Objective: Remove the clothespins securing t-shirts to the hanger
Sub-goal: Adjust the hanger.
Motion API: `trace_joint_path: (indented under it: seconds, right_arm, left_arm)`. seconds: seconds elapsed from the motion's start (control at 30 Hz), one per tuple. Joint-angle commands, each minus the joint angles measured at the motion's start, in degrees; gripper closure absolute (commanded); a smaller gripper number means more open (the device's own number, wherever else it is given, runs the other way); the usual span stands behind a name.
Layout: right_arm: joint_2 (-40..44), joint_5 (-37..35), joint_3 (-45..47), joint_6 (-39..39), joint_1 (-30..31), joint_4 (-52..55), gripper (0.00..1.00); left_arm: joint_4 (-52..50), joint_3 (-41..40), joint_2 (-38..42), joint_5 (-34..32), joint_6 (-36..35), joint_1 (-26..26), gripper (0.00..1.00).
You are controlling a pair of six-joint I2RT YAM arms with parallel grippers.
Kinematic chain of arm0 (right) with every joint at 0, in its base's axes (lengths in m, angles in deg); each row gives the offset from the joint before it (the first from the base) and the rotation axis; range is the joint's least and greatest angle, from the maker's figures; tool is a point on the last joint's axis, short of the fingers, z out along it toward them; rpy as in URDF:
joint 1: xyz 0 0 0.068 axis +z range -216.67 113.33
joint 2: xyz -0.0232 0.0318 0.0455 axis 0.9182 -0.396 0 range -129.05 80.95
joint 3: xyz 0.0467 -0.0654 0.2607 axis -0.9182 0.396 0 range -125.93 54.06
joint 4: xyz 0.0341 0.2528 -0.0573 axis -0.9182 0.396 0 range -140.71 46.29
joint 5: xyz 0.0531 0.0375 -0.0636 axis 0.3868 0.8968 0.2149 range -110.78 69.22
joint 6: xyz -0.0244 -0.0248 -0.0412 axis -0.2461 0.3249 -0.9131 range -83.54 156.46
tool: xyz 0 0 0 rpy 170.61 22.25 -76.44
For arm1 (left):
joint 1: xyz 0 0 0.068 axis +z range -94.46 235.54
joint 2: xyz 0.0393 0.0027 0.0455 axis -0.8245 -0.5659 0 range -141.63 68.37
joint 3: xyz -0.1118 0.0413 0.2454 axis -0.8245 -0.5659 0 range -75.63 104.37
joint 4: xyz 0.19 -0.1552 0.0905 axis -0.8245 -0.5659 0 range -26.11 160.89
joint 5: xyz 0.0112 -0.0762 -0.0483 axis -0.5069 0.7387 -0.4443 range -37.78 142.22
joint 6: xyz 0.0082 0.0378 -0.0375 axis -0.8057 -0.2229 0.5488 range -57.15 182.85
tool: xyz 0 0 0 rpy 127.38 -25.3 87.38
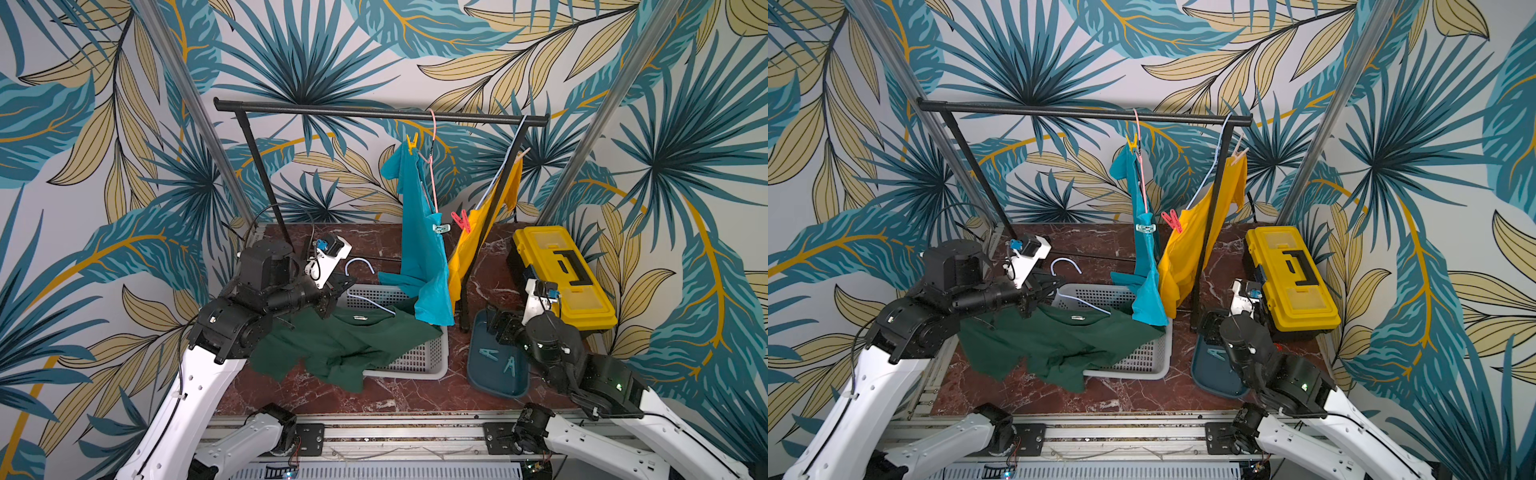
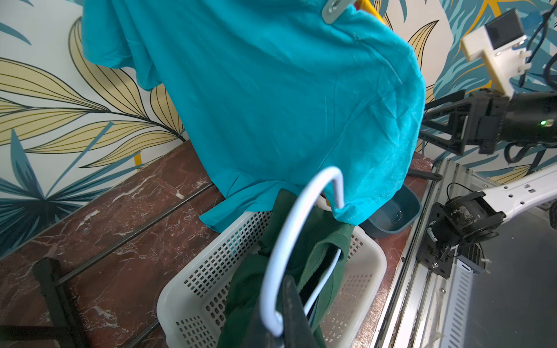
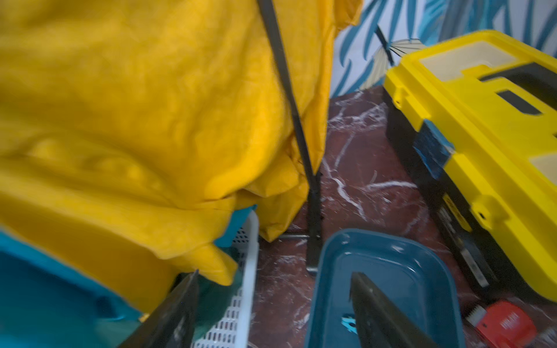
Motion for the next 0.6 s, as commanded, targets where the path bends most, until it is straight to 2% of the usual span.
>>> trace_joint_path:
  seconds: [0.0,0.1,0.23,0.37,0.47,0.57]
  right_arm:
    - [-0.3,8.0,-4.6,-9.6,0.4,-5.7,0.21]
    - [-3.2,10.9,-10.1,-12.6,0.4,-5.7,0.21]
    - [-9.7,19.7,-20.2,-16.8,0.4,-3.7,0.2]
    - [-14.6,33.4,-25.1,-18.6,0.4,-8.4,0.2]
    - [-19.3,41.2,-27.7,-17.6,0.4,-9.9,0.2]
    - [-23.9,50.1,-27.5,-16.2,1.0,-13.5,0.2]
  left_arm:
    - [2.1,2.2,0.6,-0.6,1.3,0.3,1.0]
    - [2.2,1.7,0.8,0.5,1.1,0.3,1.0]
    - [2.3,1.9,0.0,2.2,1.8,0.3,1.0]
    - [2.3,1.8,0.1,1.7,2.0,0.3,1.0]
    - [2.9,1.8,0.1,1.8,2.1,0.3,1.0]
    - [2.9,2.4,-0.1,2.4,2.0,0.3,1.0]
